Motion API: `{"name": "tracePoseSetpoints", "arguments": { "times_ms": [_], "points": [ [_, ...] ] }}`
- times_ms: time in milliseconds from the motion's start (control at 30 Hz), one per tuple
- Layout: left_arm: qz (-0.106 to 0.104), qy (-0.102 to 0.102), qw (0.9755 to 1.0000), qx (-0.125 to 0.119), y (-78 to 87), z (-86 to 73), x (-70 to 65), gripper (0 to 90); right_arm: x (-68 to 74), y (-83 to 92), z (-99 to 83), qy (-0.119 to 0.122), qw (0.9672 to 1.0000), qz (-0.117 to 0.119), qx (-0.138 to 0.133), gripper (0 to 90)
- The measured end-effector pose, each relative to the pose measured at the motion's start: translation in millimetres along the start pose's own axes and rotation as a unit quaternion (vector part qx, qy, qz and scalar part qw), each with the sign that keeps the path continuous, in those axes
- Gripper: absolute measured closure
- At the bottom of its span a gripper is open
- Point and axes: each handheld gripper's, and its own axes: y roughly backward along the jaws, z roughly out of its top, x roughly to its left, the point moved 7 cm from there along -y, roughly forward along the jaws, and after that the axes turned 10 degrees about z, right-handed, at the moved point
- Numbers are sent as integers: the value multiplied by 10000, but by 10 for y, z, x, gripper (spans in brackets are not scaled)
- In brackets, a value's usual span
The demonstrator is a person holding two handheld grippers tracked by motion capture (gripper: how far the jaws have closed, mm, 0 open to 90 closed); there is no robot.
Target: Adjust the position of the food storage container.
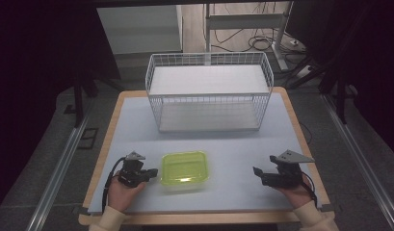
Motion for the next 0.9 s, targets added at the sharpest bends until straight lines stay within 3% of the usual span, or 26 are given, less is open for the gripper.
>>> {"name": "tracePoseSetpoints", "arguments": {
  "times_ms": [367, 900],
  "points": [
    [-177, 29, 9998, 71, -111, 14, -57, 900, 8, -19, -6, 11, 10000, 4, 31, 193],
    [-183, -171, 9996, 108, -264, 120, -237, 900, 20, -38, -16, 22, 10000, -1, 76, 193]
  ]
}}
